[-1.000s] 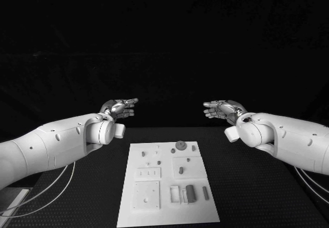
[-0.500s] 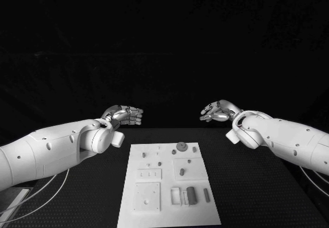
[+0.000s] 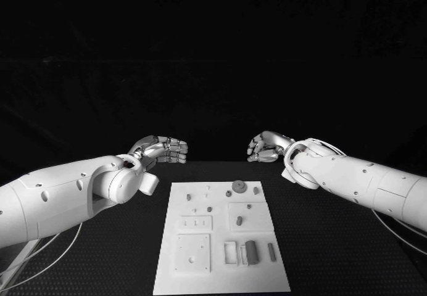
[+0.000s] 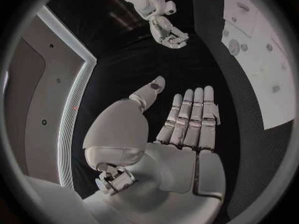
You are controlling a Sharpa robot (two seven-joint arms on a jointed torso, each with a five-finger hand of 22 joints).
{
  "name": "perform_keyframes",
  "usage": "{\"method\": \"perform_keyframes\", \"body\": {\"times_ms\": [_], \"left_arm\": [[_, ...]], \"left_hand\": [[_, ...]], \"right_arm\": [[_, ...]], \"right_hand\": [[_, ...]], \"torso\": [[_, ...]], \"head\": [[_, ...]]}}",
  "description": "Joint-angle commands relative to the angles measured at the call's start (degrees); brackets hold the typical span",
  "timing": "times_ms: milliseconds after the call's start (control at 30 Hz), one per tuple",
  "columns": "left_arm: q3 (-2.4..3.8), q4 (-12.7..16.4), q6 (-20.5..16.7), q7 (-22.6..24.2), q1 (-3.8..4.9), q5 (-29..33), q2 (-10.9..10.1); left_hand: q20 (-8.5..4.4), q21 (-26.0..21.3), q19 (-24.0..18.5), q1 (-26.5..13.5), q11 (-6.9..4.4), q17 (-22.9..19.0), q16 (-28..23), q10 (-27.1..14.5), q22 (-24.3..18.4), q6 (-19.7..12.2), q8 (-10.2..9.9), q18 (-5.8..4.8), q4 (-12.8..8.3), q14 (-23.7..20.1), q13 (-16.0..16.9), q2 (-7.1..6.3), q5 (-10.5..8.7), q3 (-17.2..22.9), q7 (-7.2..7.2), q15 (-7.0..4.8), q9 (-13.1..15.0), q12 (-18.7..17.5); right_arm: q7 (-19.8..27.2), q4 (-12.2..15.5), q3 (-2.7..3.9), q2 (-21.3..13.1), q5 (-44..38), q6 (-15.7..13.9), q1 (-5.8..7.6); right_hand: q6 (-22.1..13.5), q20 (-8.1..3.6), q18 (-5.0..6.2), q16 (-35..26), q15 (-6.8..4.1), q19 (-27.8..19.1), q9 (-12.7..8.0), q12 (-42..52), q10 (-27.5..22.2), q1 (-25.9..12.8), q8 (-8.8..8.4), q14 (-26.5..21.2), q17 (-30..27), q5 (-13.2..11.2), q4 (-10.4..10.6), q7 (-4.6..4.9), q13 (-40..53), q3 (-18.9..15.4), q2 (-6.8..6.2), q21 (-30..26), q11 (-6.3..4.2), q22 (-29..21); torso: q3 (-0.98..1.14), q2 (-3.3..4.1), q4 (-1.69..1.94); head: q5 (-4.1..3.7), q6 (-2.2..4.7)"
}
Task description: Assemble the parts on the task board
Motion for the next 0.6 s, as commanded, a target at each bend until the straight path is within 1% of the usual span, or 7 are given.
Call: {"method": "perform_keyframes", "body": {"times_ms": [33, 67, 100, 233, 400, 467, 600], "left_arm": [[0.00, 1.3, 1.5, 0.6, 1.24, -0.6, -1.1], [-0.01, 1.8, 1.3, 0.6, 1.53, -0.6, -1.5], [-0.01, 2.5, 1.2, 0.5, 1.88, -0.6, -2.0], [0.00, 3.7, 1.1, 0.6, 2.29, -0.6, -2.8], [0.01, 4.2, 1.2, 0.4, 2.42, -0.6, -2.9], [0.00, 4.3, 1.3, 0.3, 2.42, -0.6, -2.8], [0.00, 4.8, 1.3, 0.4, 2.42, -0.6, -2.8]], "left_hand": [[0.05, -0.2, 0.5, 0.3, -0.14, 0.1, -0.2, 0.4, -0.1, 0.4, -0.2, 0.51, -0.2, 0.4, -0.1, -0.17, -0.26, -0.3, 2.39, -0.18, -0.1, -0.3], [0.05, -0.2, 0.5, 0.3, -0.13, 0.1, -0.3, 0.4, -0.1, 0.4, -0.2, 0.50, -0.2, 0.4, -0.1, -0.19, -0.26, -0.3, 2.39, -0.18, -0.1, -0.3], [0.04, -0.2, 0.5, 0.3, -0.14, 0.1, -0.3, 0.4, -0.1, 0.5, -0.2, 0.49, -0.2, 0.4, -0.1, -0.24, -0.27, -0.3, 2.41, -0.18, -0.1, -0.3], [0.02, -0.3, 0.5, 0.2, -0.13, 0.1, -0.3, 0.4, -0.1, 0.5, -0.3, 0.46, -0.2, 0.4, -0.2, -0.31, -0.28, -0.4, 2.42, -0.18, -0.2, -0.3], [0.01, -0.3, 0.5, 0.1, -0.13, 0.1, -0.4, 0.5, -0.1, 0.5, -0.3, 0.42, -0.2, 0.5, -0.2, -0.34, -0.29, -0.5, 2.42, -0.18, -0.2, -0.4], [0.00, -0.3, 0.5, 0.1, -0.12, 0.1, -0.4, 0.5, -0.1, 0.5, -0.3, 0.41, -0.2, 0.5, -0.2, -0.34, -0.28, -0.5, 2.42, -0.18, -0.2, -0.4], [-0.01, -0.4, 0.5, 0.0, -0.11, 0.1, -0.5, 0.5, -0.2, 0.5, -0.4, 0.38, -0.2, 0.4, -0.3, -0.34, -0.28, -0.5, 2.43, -0.17, -0.3, -0.5]], "right_arm": [[-2.1, -0.2, 0.03, 0.3, -8.5, 6.7, -0.03], [-2.4, -0.3, 0.03, 0.6, -8.9, 6.4, -0.03], [-2.3, -1.0, 0.03, 1.3, -9.9, 6.0, -0.04], [-3.3, -1.9, 0.03, 2.2, -11.3, 6.4, -0.09], [-4.3, -2.1, 0.03, 2.9, -12.9, 6.9, -0.73], [-4.6, -2.0, 0.03, 3.2, -13.9, 7.1, -1.10], [-5.4, -1.0, 0.03, 3.3, -15.0, 6.2, -1.61]], "right_hand": [[-0.7, -0.96, 1.19, 2.9, -0.96, 2.6, -0.1, 0.2, -0.6, 0.1, -1.15, 1.8, 2.2, 0.2, 0.1, 0.42, 1.8, -0.7, -0.32, 1.6, -0.04, 1.0], [-1.5, -1.29, 1.19, 3.9, -1.33, 3.2, -0.4, 0.1, -1.0, -0.2, -1.94, 1.9, 3.1, 0.2, 0.2, 0.73, 2.5, -0.8, -0.23, 2.0, 0.18, 1.4], [-2.4, -2.40, 1.19, 7.3, -2.68, 5.9, -1.0, 1.3, 0.2, -0.1, -3.19, 3.7, 5.3, 0.1, 0.1, 0.82, 4.5, -1.1, -0.40, 3.9, -0.09, 2.7], [-2.3, -5.10, 1.19, 18.1, -5.36, 10.9, -1.8, 9.0, 3.7, 0.0, -4.96, 5.5, 12.4, 0.3, 0.1, -0.37, 13.3, -3.0, -0.84, 9.8, -1.55, 4.1], [-2.0, -7.15, 1.19, 27.7, -6.12, 13.0, -2.5, 19.4, 2.0, 0.0, -6.59, 5.5, 17.9, 0.3, 0.1, -0.96, 25.1, -4.2, -1.44, 17.7, -2.09, 4.3], [-1.7, -7.98, 1.19, 31.6, -5.73, 12.7, -2.8, 25.7, -0.5, -0.5, -7.42, 5.2, 19.5, 0.3, 0.1, -1.00, 32.4, -4.1, -1.69, 22.6, -2.32, 4.0], [-1.5, -8.89, 1.19, 35.2, -6.05, 13.3, -2.9, 31.7, -1.3, -0.8, -8.08, 6.0, 20.7, -0.1, 0.3, -0.77, 38.4, -3.7, -1.81, 27.1, -1.92, 4.0]], "torso": [[-0.16, 1.54, 1.54], [-0.20, 1.85, 1.71], [-0.26, 2.27, 1.86], [-0.45, 3.21, 2.60], [-0.53, 4.00, 3.34], [-0.55, 4.29, 3.65], [-0.68, 4.71, 3.98]], "head": [[-0.48, 0.08], [-0.61, 0.06], [-0.70, 0.13], [-1.60, 0.76], [-1.55, 0.76], [-1.75, 0.81], [-1.95, 0.70]]}}
